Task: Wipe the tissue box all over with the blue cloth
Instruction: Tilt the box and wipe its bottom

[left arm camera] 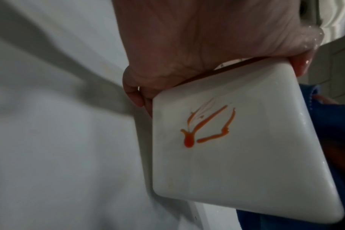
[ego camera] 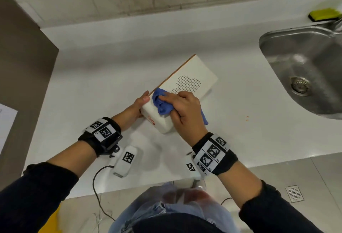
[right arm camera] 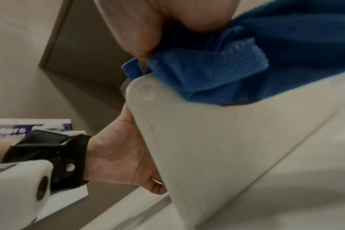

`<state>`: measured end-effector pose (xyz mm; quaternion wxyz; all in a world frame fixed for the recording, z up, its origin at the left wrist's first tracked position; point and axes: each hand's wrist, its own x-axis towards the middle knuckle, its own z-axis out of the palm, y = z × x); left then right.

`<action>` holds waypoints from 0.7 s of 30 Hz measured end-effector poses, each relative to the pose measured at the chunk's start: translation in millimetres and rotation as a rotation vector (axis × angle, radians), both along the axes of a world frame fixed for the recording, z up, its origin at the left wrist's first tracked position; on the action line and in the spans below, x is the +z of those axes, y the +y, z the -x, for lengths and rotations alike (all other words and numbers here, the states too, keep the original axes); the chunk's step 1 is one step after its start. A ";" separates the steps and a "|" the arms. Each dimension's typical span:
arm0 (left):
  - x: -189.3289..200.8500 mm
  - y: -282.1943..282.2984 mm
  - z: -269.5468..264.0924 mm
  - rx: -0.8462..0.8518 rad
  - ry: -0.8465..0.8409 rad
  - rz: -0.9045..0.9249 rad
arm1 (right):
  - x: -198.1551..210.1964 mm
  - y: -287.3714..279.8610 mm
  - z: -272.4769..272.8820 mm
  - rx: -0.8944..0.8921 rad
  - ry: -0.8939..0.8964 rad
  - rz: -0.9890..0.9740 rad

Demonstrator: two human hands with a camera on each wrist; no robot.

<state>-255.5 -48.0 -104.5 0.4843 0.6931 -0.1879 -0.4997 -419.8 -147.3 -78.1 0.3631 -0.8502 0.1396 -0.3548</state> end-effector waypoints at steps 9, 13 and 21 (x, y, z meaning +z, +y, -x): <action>-3.4 3.7 -3.9 -0.044 0.016 -0.005 | 3.5 -17.4 3.7 0.352 0.112 -0.001; 7.6 3.1 0.7 -0.050 -0.016 -0.016 | 4.0 -23.7 13.5 0.446 0.213 -0.022; 29.5 3.6 13.8 -0.099 -0.122 -0.025 | -11.0 -47.8 72.9 0.328 0.431 0.031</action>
